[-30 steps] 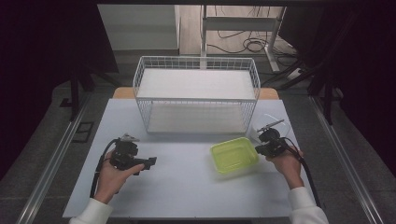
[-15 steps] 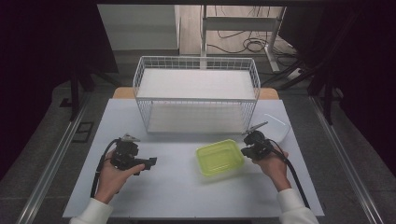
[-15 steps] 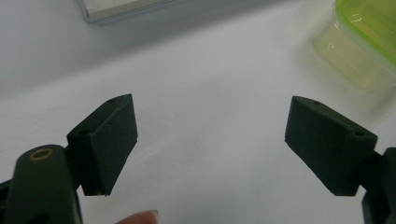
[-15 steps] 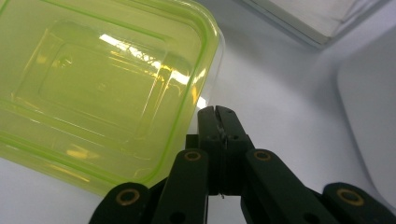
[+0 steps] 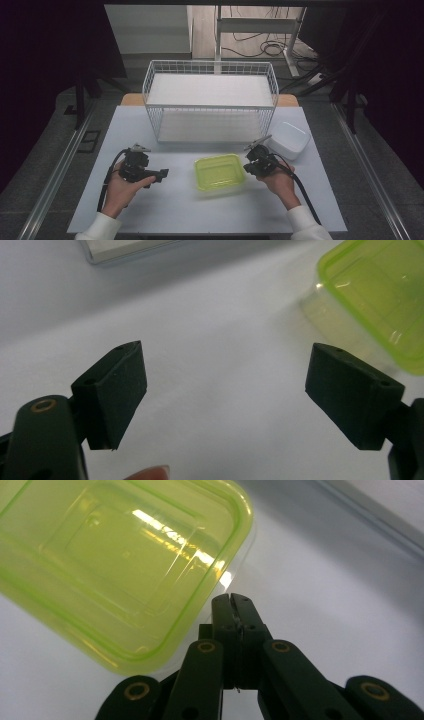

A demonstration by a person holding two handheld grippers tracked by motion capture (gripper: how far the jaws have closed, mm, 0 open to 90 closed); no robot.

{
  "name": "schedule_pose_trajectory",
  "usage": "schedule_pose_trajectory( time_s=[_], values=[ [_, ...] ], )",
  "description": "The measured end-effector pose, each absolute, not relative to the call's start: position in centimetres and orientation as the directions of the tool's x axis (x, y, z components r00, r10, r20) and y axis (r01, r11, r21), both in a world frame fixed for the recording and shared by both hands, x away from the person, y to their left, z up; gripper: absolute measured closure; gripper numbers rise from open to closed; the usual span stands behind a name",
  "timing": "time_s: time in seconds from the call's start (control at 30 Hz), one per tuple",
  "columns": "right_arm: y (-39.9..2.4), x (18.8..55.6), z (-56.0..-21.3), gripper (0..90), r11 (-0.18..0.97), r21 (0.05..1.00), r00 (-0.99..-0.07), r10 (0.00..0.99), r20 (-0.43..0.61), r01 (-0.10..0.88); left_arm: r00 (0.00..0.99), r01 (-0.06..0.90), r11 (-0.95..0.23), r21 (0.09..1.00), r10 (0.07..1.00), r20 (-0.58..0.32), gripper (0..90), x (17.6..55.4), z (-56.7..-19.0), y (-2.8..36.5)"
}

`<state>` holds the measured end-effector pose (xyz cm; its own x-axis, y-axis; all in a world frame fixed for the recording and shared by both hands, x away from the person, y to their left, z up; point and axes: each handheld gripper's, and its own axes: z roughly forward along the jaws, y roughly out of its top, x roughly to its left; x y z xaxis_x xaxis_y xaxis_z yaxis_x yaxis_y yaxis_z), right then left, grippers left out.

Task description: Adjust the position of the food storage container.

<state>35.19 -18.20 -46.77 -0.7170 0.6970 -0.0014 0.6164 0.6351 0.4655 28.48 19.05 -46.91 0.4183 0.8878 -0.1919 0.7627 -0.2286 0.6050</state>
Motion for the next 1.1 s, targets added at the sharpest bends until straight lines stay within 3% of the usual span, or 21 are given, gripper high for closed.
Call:
schedule_pose_trajectory(
  time_s=[0.57,0.87,1.0,1.1],
  values=[
    [-14.4,33.5,-47.4,89.1,0.699,0.458,-0.799,0.600,0.042,0.549,0.419,0.760,-0.226,0.609,0.887,-0.194,16.5,28.5,-46.9,19.1],
    [-16.4,33.6,-46.2,87.4,0.636,0.520,-0.759,0.650,0.038,0.571,0.424,0.758,-0.218,0.615,0.881,-0.209,16.5,28.8,-46.9,19.1],
    [-18.5,34.0,-45.2,82.3,0.548,0.584,-0.710,0.701,0.071,0.599,0.429,0.750,-0.209,0.628,0.876,-0.221,16.5,28.5,-46.7,19.2],
    [-19.6,34.3,-44.5,62.8,0.462,0.635,-0.678,0.722,0.136,0.619,0.427,0.748,-0.195,0.634,0.873,-0.235,16.5,28.5,-46.6,19.3]
  ],
)
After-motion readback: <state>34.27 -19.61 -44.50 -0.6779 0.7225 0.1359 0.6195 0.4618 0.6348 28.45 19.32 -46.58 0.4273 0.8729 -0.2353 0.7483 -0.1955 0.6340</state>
